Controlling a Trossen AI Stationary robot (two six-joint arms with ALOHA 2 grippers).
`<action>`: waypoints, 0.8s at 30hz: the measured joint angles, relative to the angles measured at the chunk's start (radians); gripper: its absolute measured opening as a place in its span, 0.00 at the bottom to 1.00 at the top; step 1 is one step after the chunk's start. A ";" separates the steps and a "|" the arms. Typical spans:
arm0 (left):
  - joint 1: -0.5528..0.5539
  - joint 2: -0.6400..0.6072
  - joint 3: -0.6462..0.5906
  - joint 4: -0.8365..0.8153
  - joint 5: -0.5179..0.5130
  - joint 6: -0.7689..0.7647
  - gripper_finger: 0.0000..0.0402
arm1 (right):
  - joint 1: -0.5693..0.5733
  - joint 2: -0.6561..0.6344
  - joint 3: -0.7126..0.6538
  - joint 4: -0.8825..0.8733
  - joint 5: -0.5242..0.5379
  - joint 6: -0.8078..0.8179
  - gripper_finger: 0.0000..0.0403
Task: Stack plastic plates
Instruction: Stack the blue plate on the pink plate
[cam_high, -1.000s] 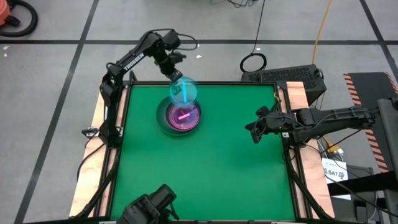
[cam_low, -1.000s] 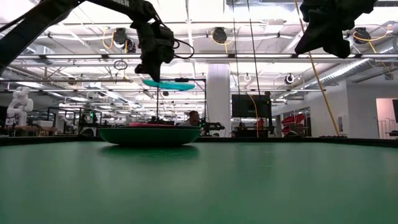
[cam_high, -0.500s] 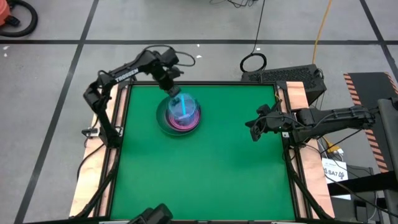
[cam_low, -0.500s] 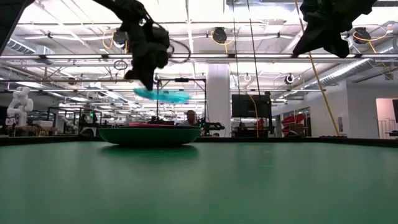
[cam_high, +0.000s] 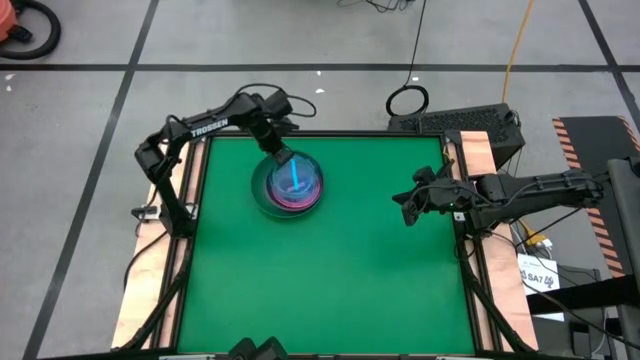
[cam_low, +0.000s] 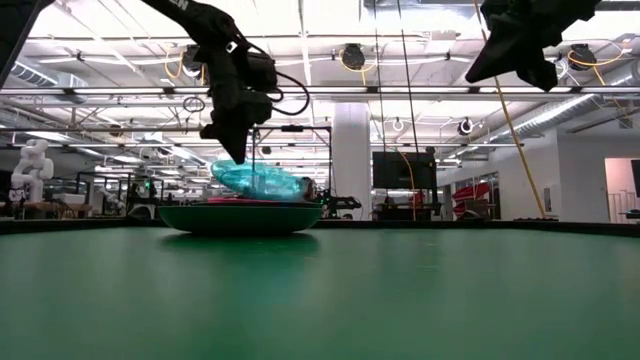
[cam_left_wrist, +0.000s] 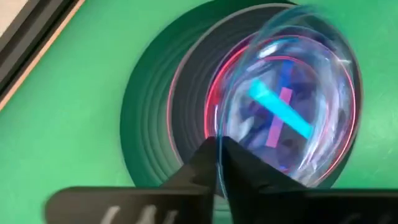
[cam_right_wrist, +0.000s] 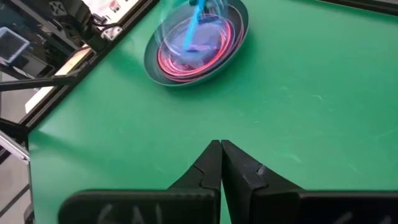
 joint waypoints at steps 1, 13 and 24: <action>-0.004 0.000 0.000 0.000 -0.001 0.005 0.10 | 0.000 0.000 0.000 0.006 0.000 -0.001 0.00; -0.056 0.009 0.000 0.033 -0.047 -0.033 0.45 | 0.000 0.000 0.000 0.010 0.000 -0.003 0.00; -0.067 0.101 0.000 0.059 -0.097 -0.012 0.32 | 0.000 0.000 0.000 0.010 0.000 -0.011 0.00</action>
